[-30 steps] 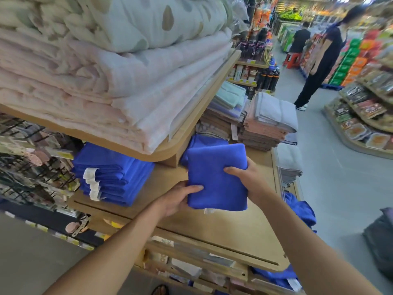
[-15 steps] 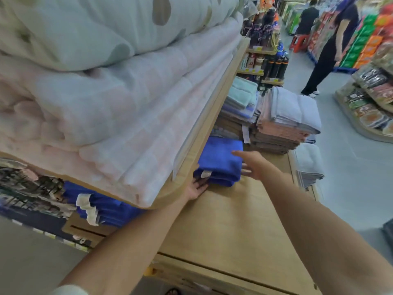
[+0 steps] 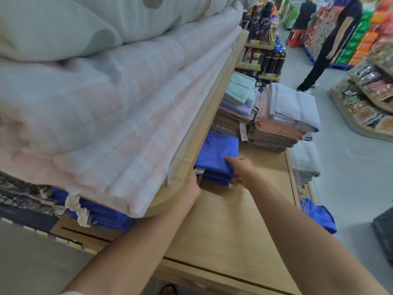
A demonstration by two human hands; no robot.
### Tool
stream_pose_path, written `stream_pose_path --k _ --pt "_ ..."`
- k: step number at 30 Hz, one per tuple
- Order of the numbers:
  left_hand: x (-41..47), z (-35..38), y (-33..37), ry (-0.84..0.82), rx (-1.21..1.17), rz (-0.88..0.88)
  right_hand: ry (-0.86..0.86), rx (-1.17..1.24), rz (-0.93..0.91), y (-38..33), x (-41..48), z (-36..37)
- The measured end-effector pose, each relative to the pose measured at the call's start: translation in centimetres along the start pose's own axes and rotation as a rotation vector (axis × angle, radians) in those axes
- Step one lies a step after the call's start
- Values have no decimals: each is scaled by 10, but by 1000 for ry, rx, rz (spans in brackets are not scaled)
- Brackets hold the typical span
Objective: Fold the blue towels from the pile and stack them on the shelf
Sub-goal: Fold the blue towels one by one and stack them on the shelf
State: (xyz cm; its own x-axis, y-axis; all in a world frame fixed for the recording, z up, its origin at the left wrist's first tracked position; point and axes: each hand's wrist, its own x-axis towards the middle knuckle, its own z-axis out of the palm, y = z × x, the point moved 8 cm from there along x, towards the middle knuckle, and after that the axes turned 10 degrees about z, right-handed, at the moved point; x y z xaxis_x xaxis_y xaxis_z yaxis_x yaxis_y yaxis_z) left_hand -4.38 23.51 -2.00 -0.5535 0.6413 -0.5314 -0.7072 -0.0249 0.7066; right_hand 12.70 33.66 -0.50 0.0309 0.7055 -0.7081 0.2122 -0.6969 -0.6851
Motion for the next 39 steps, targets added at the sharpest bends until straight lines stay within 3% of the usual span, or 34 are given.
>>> stream_pose_path --k 5,7,11,15,17,21,23,27,31,35,39 --pt "-6 17 -7 -176 104 -96 45 144 -52 2 1 -32" --pt "-8 20 -8 -222 243 -29 29 134 -50 5 0 -47" --pt "-17 7 11 -224 780 447 37 0 -174 0 -17 -87" --pt "-71 -3 6 -264 1368 1009 203 -143 -452 2 -59 -154" --pt "-102 -2 -19 -408 1517 1166 316 -236 -534 18 -80 -190" --pt "-154 10 -102 -850 1728 1165 450 -338 -464 83 -87 -245" --pt "-173 14 -141 -955 1834 1119 480 -383 -367 127 -78 -268" --pt "-187 19 -176 -920 1957 1072 366 -534 -96 211 -53 -288" --pt "-189 22 -174 -861 1962 1081 147 -339 77 255 -45 -276" --pt "-194 22 -170 -851 1932 1096 190 -423 44 261 -33 -271" --pt "-195 22 -167 -843 1931 1089 270 -580 -126 247 -33 -271"
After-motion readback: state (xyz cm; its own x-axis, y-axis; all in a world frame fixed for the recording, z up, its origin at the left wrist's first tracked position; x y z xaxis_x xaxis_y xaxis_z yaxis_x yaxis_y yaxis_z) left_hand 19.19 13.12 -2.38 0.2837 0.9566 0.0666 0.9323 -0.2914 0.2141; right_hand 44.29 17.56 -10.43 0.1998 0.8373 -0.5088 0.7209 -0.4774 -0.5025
